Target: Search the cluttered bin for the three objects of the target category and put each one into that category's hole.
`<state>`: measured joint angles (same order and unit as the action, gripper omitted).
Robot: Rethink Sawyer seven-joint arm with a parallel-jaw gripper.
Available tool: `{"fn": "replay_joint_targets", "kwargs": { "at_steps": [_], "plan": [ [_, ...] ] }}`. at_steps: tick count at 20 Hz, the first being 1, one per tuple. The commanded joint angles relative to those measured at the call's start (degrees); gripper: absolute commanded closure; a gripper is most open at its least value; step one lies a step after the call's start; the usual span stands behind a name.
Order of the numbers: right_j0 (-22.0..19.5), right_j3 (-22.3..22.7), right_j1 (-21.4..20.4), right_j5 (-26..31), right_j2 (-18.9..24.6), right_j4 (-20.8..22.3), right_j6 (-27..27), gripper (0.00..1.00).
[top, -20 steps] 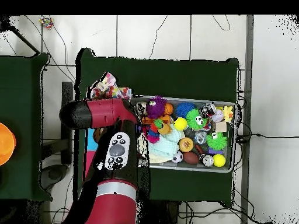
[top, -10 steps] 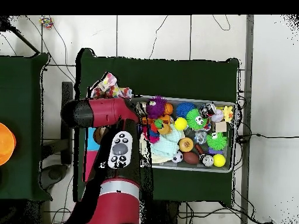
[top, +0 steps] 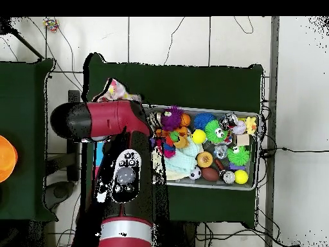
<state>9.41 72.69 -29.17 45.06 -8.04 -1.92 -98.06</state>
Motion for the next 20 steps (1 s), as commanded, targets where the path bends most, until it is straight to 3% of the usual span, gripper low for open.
{"fn": "replay_joint_targets", "kwargs": {
  "at_steps": [1,9,20],
  "plan": [
    [-0.49,-4.86,-10.12,18.48,-0.56,2.68,0.07,0.00],
    [-1.13,-10.68,-11.82,27.41,0.56,4.82,1.39,0.00],
    [-2.92,-13.28,-7.98,24.87,2.65,5.69,1.90,0.00]
  ]
}}
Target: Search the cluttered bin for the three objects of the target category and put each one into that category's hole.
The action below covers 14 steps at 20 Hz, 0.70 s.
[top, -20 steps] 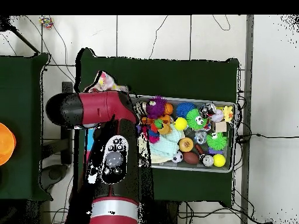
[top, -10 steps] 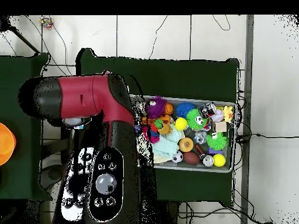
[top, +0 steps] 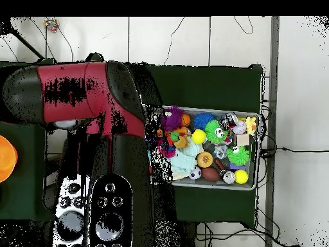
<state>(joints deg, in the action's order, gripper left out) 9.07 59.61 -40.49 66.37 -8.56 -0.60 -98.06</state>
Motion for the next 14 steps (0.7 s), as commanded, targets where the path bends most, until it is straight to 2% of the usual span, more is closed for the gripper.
{"fn": "replay_joint_targets", "kwargs": {
  "at_steps": [1,8,14],
  "plan": [
    [-2.82,0.15,3.54,3.11,3.38,4.21,2.08,0.00],
    [-5.23,0.51,7.39,-1.12,6.38,2.93,3.55,0.00],
    [-5.25,-0.26,9.84,-4.01,6.07,4.23,2.04,0.00]
  ]
}}
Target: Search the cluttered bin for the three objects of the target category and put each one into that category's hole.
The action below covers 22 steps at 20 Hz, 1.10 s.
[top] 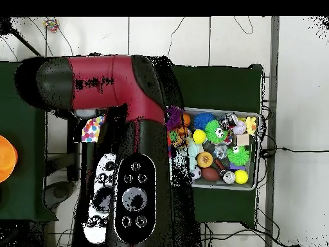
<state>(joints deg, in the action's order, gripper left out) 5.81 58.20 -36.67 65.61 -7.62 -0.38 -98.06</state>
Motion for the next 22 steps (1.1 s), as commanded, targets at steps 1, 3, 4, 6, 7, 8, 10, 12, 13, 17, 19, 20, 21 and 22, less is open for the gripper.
{"fn": "replay_joint_targets", "kwargs": {
  "at_steps": [1,3,4,6,7,8,10,12,13,17,19,20,21,22],
  "plan": [
    [-1.77,0.85,6.34,-3.40,4.83,4.33,1.69,0.00],
    [-1.15,0.36,7.23,-3.84,4.03,5.26,0.60,0.00],
    [-0.78,0.09,7.63,-3.84,3.63,5.72,-0.09,0.00],
    [-0.12,0.51,8.14,-4.74,2.96,6.59,-1.76,0.00],
    [0.07,0.66,8.50,-5.50,2.83,6.91,-2.43,0.00],
    [0.26,0.80,8.86,-6.26,2.70,7.22,-3.09,0.00],
    [0.24,0.23,9.44,-7.15,2.94,7.48,-3.63,0.00],
    [-0.07,-0.94,9.21,-6.09,3.39,7.24,-2.95,0.00],
    [-0.24,-1.50,8.55,-4.81,3.51,7.04,-2.25,0.00],
    [-0.49,-1.91,6.01,-0.59,3.52,5.88,-1.18,0.00],
    [-0.44,-1.13,5.52,-0.77,3.63,5.28,-1.83,0.00],
    [-0.40,-0.02,5.49,-2.07,3.71,4.86,-2.89,0.00],
    [-0.35,0.44,5.93,-3.15,3.82,4.69,-3.68,0.00],
    [-0.37,0.63,6.00,-3.06,3.81,4.42,-4.29,0.00]
  ]
}}
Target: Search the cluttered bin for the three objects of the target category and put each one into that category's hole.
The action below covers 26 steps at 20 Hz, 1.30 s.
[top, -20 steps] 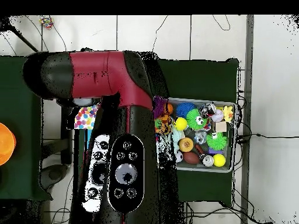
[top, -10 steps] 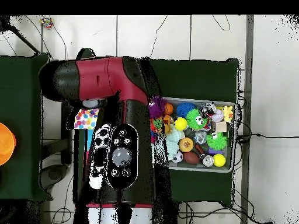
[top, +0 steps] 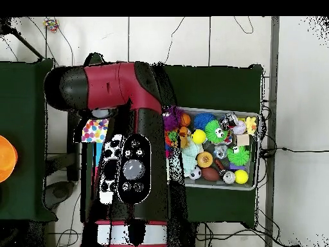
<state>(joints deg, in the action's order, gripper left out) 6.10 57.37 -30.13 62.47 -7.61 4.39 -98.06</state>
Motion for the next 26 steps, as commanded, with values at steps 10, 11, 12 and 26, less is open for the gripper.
{"fn": "replay_joint_targets", "kwargs": {
  "at_steps": [10,11,12,26],
  "plan": [
    [-2.30,-0.46,0.18,0.59,4.88,-0.53,-1.99,1.00],
    [-2.60,-0.52,0.34,0.32,4.99,-0.48,-1.62,1.00],
    [-2.85,-0.32,0.35,-0.03,5.03,-0.50,-1.48,1.00],
    [-2.89,-1.15,7.51,-6.01,5.20,2.56,-1.46,1.00]
  ]
}}
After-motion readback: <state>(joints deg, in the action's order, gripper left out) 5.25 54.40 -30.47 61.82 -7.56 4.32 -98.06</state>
